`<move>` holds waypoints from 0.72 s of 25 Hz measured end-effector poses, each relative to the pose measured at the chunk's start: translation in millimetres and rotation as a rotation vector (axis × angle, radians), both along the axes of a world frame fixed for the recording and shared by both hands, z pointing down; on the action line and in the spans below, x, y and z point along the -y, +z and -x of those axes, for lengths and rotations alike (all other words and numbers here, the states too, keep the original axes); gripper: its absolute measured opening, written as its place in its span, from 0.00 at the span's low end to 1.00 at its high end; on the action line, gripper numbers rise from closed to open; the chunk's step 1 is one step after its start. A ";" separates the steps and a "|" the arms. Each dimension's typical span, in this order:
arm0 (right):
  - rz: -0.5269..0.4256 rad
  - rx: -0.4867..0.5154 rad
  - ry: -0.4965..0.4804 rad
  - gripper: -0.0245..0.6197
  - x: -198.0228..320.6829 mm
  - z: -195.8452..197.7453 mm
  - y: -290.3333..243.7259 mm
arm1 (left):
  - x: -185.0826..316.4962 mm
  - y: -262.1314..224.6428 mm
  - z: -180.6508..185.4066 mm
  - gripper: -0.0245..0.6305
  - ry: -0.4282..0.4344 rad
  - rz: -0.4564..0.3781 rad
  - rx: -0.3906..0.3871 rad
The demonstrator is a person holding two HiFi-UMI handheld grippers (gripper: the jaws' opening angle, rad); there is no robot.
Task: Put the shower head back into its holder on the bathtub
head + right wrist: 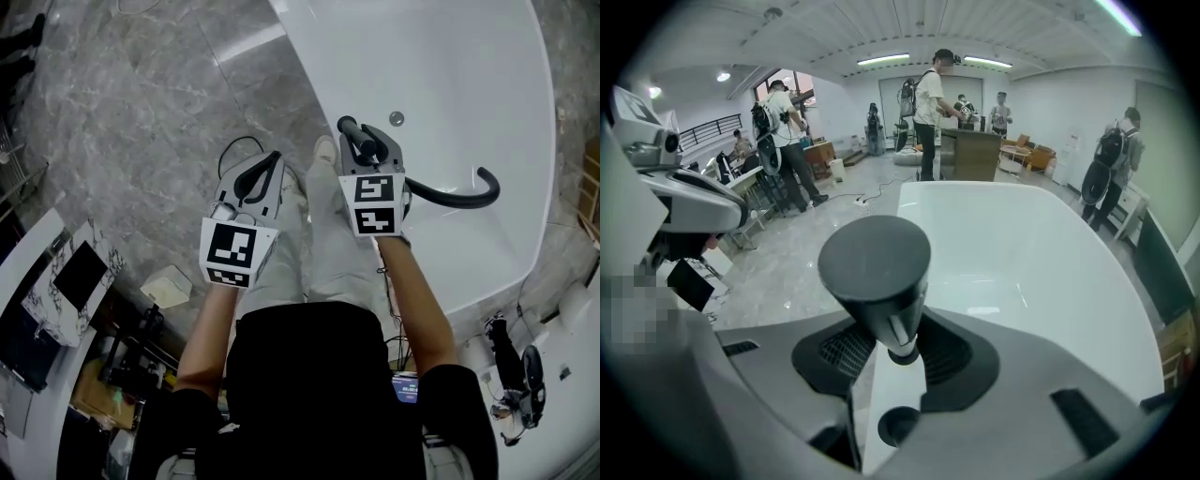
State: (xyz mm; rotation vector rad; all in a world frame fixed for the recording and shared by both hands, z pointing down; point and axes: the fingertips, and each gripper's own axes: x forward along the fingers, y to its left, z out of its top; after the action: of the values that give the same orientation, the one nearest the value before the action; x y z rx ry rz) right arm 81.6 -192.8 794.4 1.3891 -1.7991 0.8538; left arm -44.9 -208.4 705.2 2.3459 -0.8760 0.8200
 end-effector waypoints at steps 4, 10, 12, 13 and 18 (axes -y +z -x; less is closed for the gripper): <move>0.008 0.001 -0.005 0.25 -0.7 2.3 5.3 | 0.9 4.5 1.2 0.06 -0.001 0.006 0.000; 0.002 -0.005 -0.016 0.25 4.4 4.0 7.3 | 3.1 9.4 0.1 0.06 -0.001 0.022 -0.003; 0.002 -0.004 -0.013 0.25 3.0 5.2 5.9 | 2.1 7.5 -1.8 0.06 0.000 0.029 -0.009; 0.003 0.003 -0.009 0.25 1.6 5.6 4.9 | 0.9 6.5 -2.8 0.06 0.001 0.033 -0.008; 0.017 0.049 0.012 0.30 -0.4 8.1 -2.0 | 2.0 -1.8 -5.2 0.06 0.015 0.015 -0.009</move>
State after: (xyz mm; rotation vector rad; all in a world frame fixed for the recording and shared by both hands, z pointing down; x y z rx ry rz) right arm 73.5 -192.4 792.5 1.3811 -1.8182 0.9148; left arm -39.7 -210.3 703.4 2.3444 -0.8461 0.8182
